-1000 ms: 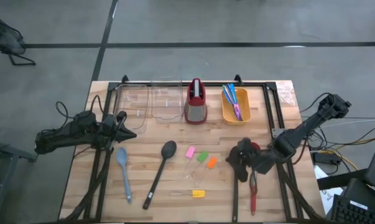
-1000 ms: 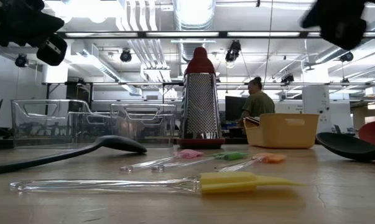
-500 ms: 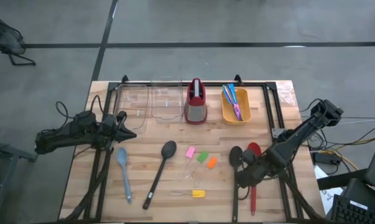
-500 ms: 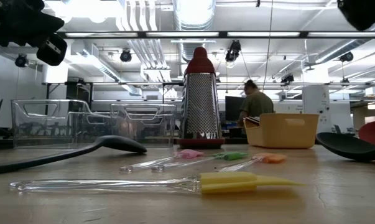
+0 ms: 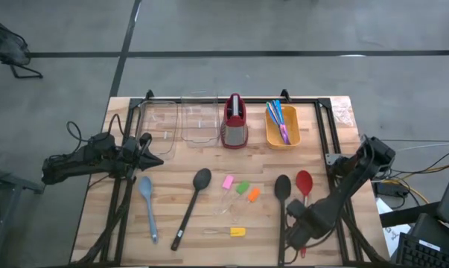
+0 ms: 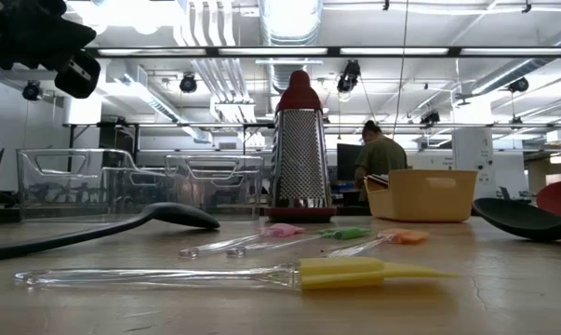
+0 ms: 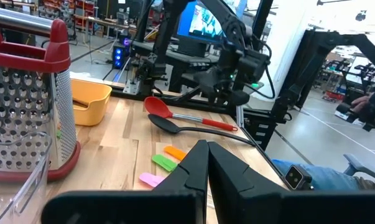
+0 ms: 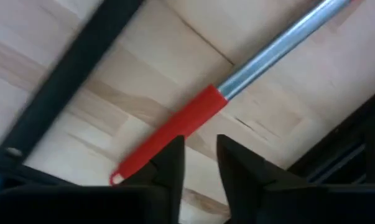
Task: Pick & Place Kitchen Items
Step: Put the red serving spoon into the right transparent bin
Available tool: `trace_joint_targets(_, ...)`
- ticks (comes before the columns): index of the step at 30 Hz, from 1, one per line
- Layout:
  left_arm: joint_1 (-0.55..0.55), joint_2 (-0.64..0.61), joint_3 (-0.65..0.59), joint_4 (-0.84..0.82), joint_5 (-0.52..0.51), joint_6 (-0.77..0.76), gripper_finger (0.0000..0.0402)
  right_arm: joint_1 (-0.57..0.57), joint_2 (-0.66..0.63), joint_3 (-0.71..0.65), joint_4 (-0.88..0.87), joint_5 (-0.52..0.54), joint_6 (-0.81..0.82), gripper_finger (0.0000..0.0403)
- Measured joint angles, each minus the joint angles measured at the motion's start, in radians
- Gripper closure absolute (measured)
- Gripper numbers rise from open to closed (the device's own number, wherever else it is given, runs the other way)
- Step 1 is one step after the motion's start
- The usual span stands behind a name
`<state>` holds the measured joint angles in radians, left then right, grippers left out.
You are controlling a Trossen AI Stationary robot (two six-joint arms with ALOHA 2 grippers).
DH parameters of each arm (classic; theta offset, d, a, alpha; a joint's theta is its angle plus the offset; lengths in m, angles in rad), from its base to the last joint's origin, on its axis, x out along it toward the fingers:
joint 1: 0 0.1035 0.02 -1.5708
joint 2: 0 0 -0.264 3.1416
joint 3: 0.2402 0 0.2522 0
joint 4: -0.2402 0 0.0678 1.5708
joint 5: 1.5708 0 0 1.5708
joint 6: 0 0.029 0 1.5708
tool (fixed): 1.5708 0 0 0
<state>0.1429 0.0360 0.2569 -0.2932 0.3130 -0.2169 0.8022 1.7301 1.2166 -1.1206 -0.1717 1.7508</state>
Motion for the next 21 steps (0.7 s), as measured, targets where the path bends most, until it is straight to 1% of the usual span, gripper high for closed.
trace_joint_targets(5, 0.000, 0.000, 0.000, 0.000, 0.000, 0.000, 0.0390, 0.014, 0.006, -0.025, 0.034, -0.012, 0.070, 0.0231)
trace_joint_targets(9, 0.000, 0.000, 0.000, 0.000, 0.000, 0.000, 0.0390, 0.019, 0.006, -0.052, 0.052, 0.013, 0.084, 0.0195)
trace_joint_targets(16, 0.000, 0.000, 0.000, 0.000, 0.000, 0.000, 0.0390, 0.019, 0.007, -0.138, 0.129, 0.033, 0.132, 0.0155)
trace_joint_targets(21, 0.000, 0.000, 0.000, 0.000, 0.000, 0.000, 0.0390, 0.031, 0.007, -0.197, 0.215, 0.034, 0.161, 0.0145)
